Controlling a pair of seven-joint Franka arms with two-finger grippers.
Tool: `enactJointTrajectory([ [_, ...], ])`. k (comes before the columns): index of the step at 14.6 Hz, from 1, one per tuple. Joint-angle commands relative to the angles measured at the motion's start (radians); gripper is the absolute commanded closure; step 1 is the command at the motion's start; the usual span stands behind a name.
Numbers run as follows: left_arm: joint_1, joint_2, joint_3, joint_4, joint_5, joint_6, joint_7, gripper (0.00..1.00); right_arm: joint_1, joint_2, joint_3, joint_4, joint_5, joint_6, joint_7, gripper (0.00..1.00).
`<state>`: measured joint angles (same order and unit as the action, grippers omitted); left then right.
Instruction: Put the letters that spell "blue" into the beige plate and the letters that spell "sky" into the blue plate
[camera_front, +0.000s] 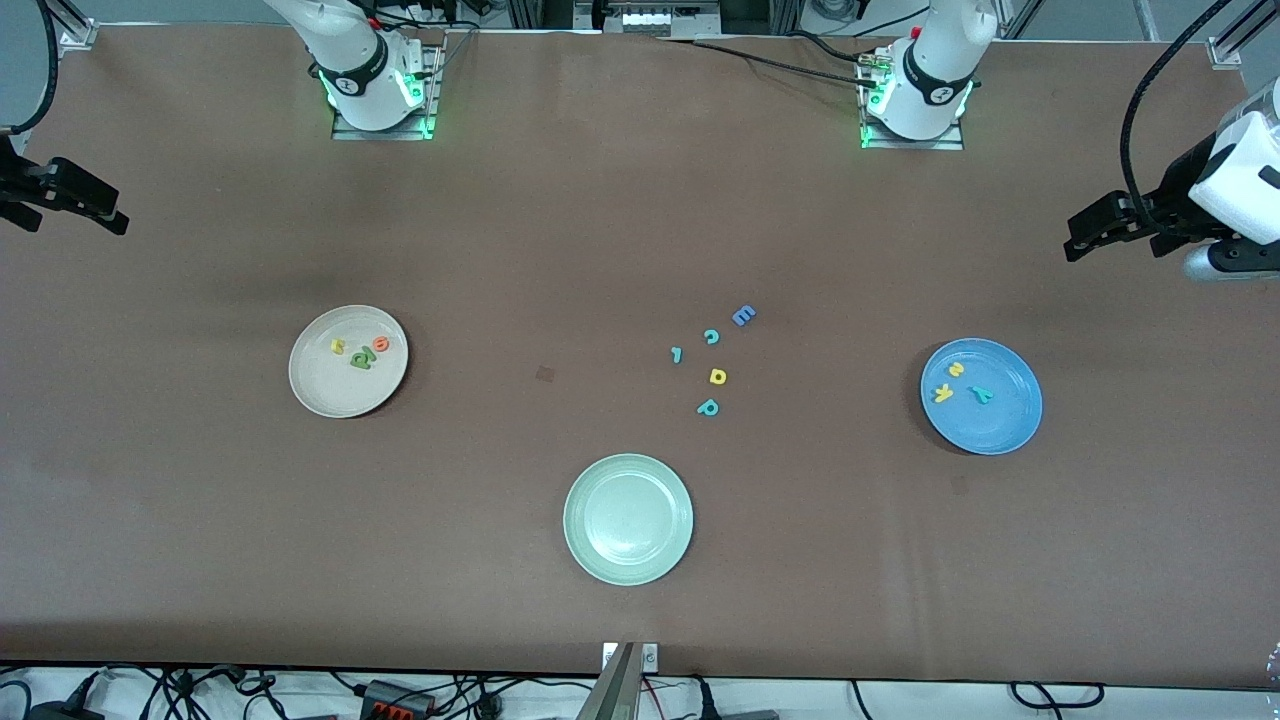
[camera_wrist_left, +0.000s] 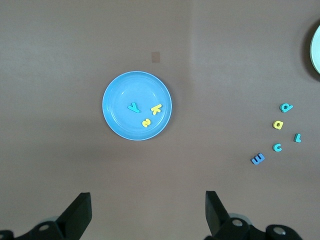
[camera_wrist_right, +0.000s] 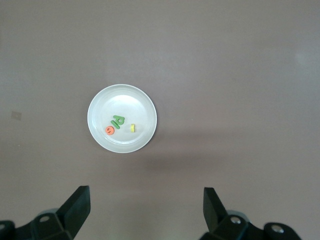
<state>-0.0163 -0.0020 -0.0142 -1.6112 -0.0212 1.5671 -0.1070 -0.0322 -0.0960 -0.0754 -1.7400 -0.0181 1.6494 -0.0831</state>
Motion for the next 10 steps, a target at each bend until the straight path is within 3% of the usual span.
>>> enactJointTrajectory([
  [1, -0.004, 0.013, 0.0, 0.033, -0.014, -0.022, 0.0, 0.0, -0.018, -0.016, 0.022, -0.01, -0.008, -0.005, 0.005, 0.0],
  [10, -0.004, 0.013, 0.0, 0.033, -0.014, -0.024, 0.0, 0.0, -0.018, -0.016, 0.022, -0.013, -0.043, 0.007, 0.002, 0.0],
])
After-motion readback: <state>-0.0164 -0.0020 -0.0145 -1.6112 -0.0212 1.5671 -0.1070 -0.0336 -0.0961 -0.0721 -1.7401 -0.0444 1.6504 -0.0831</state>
